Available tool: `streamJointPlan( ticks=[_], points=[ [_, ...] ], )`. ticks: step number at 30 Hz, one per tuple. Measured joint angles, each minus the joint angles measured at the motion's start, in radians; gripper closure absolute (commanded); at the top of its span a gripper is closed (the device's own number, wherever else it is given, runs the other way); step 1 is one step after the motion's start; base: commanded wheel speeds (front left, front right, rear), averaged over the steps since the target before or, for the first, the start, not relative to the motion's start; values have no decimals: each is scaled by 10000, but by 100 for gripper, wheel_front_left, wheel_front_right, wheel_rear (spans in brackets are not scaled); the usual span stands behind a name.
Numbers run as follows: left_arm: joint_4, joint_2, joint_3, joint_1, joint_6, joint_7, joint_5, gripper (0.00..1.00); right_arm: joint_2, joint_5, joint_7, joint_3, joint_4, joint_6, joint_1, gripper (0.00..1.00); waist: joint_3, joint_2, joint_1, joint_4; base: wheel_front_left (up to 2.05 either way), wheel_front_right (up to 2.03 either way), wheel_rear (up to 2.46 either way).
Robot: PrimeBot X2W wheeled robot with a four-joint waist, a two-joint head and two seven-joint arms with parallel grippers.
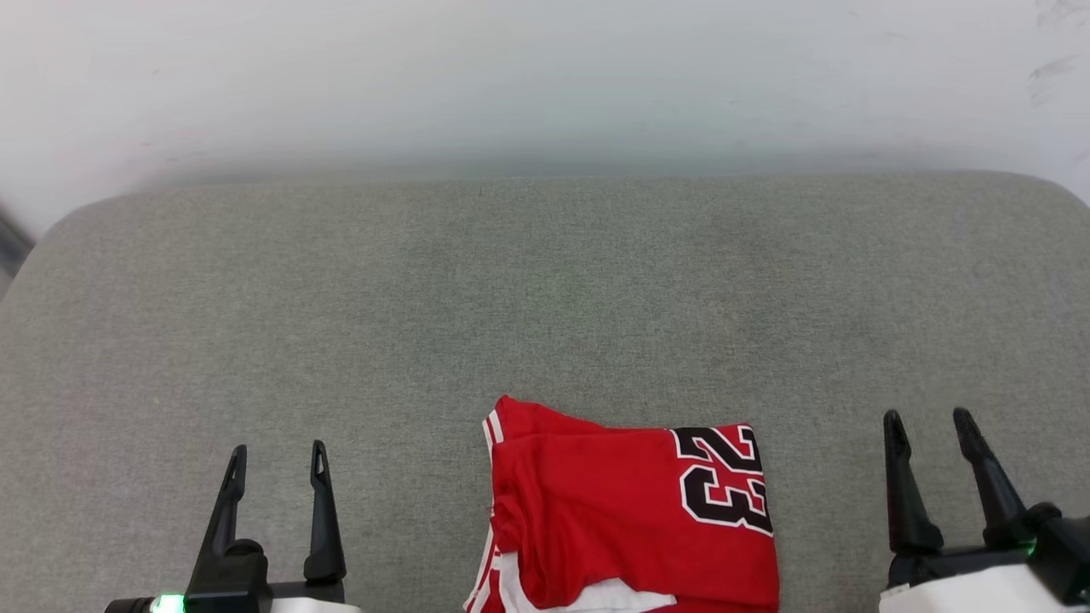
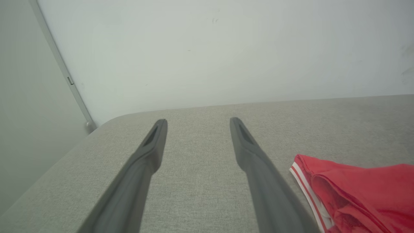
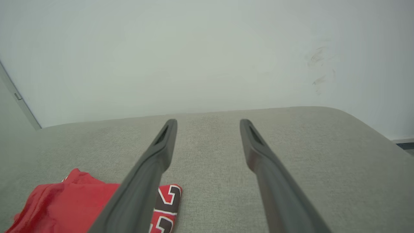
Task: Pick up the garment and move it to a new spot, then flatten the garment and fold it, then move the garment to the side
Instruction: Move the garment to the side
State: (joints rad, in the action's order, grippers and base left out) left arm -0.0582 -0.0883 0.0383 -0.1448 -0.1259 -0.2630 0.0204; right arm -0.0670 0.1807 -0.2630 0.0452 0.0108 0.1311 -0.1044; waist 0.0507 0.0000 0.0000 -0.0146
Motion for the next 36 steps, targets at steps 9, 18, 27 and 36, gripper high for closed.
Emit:
streamJointPlan(
  ticks=[9, 18, 27, 36],
  points=[
    [73, 29, -88, 50, 109, 0, -13, 0, -1582, -121, 322, -650, 339, 0, 2236, 0, 162, 0, 0, 16, 0, 0, 0],
    [150, 71, -92, 248, 203, 0, -29, 0, -4581, 3384, 6648, -3475, 435, 2, 4093, 0, 381, 0, 0, 172, 0, 0, 0],
    [169, 146, -36, 682, 339, 0, -29, 0, -5944, 7511, 10556, -3770, -98, -2, 3657, 0, 848, 0, 0, 456, 0, 0, 0],
    [167, 226, 67, 1220, 380, 0, -73, 0, -5200, 8920, 10702, -3818, -1072, -2, 3243, 0, 1474, 0, 0, 867, 0, 0, 0]
  ],
)
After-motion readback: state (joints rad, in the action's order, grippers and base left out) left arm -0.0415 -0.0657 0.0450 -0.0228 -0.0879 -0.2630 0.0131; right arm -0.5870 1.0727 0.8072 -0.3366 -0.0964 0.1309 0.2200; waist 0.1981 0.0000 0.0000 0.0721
